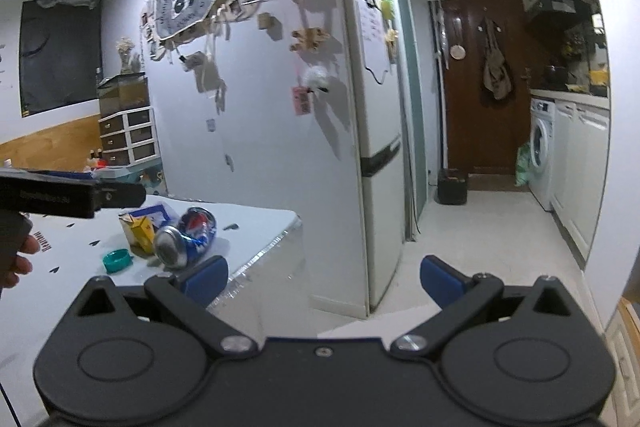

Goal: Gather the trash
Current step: 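Move both open tools back toward the table with the can and box, then grasp the teal bottle cap with the left tool while the right tool grasps the Pepsi can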

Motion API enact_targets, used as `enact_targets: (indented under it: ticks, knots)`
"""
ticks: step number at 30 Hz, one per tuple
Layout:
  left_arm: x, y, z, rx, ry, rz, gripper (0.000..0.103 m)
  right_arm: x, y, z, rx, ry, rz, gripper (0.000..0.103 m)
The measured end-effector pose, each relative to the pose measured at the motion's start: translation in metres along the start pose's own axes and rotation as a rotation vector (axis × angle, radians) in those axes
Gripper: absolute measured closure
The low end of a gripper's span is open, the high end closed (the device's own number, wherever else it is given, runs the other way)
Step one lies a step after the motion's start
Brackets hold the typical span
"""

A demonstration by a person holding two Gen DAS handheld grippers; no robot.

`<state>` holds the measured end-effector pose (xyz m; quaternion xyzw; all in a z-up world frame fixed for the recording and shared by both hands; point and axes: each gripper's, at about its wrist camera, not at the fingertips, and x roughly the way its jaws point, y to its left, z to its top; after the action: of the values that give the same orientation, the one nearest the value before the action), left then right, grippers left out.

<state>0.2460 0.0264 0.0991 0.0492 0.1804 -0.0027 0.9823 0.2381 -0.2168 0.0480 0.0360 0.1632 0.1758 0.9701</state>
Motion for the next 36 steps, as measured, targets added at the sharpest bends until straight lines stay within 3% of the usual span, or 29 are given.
enact_targets:
  ticks: [6, 15, 19, 24, 31, 36]
  knots:
    - [0.023, 0.053, -0.015, -0.075, 0.018, 0.029, 0.000, 0.029, 0.029, 0.014, 0.003, -0.024, 0.033, 0.000]
    - [0.052, 0.140, -0.054, -0.179, 0.140, 0.112, 0.000, 0.097, 0.078, 0.035, 0.020, 0.045, 0.112, 0.000]
    - [0.061, 0.162, -0.063, -0.201, 0.171, 0.106, 0.000, 0.126, 0.097, 0.042, 0.048, 0.096, 0.110, 0.000]
    - [0.072, 0.168, -0.070, -0.170, 0.185, 0.114, 0.000, 0.159, 0.110, 0.046, 0.081, 0.115, 0.187, 0.000]
    - [0.085, 0.165, -0.079, -0.136, 0.195, 0.034, 0.000, 0.222, 0.103, 0.048, 0.290, 0.213, 0.241, 0.000]
    - [0.088, 0.171, -0.081, -0.178, 0.209, -0.050, 0.000, 0.251, 0.107, 0.038, 0.244, 0.264, 0.272, 0.002]
